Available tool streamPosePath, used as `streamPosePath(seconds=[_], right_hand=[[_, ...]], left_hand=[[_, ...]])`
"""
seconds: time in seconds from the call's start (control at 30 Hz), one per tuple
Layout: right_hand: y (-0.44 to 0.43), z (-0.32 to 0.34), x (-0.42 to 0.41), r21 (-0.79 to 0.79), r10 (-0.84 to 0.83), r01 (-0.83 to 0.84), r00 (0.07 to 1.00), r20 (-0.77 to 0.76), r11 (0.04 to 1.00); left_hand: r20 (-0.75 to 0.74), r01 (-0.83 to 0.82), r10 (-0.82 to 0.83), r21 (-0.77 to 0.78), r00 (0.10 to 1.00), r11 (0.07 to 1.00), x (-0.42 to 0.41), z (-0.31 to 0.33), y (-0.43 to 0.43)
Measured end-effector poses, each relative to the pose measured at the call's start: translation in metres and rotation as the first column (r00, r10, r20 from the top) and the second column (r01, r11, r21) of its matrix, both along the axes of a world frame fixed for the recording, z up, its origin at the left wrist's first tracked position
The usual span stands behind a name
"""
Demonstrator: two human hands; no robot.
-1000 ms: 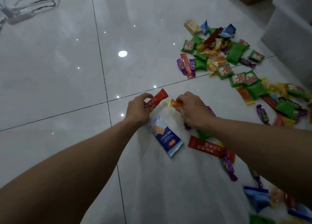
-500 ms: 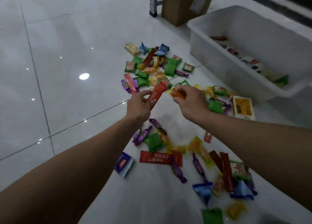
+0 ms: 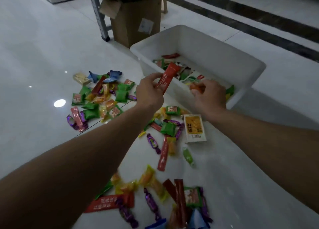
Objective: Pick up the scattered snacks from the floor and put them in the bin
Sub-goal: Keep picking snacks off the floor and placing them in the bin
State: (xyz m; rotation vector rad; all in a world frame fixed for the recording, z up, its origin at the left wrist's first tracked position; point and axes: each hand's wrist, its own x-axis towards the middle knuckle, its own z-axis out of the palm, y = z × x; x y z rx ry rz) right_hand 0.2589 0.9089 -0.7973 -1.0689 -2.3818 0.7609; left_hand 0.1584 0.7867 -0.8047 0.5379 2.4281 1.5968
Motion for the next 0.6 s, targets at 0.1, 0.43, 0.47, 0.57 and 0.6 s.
streamPosePath(seconds=[0.1, 0.43, 0.47, 0.57, 0.6], right_hand=[[0.031, -0.008, 0.002, -0.065, -0.074, 0.071, 0.997, -0.032, 0.995], [0.105, -0.025, -0.003, -0.224, -0.258, 0.218, 0.951, -0.17, 0.95], [0.11, -0.028, -0.002, -0.226, -0.26, 0.22, 0.951, -0.165, 0.949], [0.12, -0.036, -0.002, -0.226, -0.274, 0.237, 0.95, -0.148, 0.945], [0.122, -0.038, -0.001, -0.22, -0.273, 0.24, 0.952, -0.135, 0.946]], left_hand=[[0.029, 0.01, -0.009, -0.021, 1.0, 1.0, 0.002, 0.002, 0.037], [-0.04, 0.107, -0.111, -0.094, 0.993, 0.99, -0.004, -0.004, 0.132], [-0.049, 0.113, -0.119, -0.106, 0.992, 0.988, -0.005, -0.006, 0.138], [-0.099, 0.092, -0.107, -0.151, 0.989, 0.984, -0.011, -0.013, 0.149], [-0.116, 0.086, -0.106, -0.166, 0.988, 0.982, -0.013, -0.015, 0.149]])
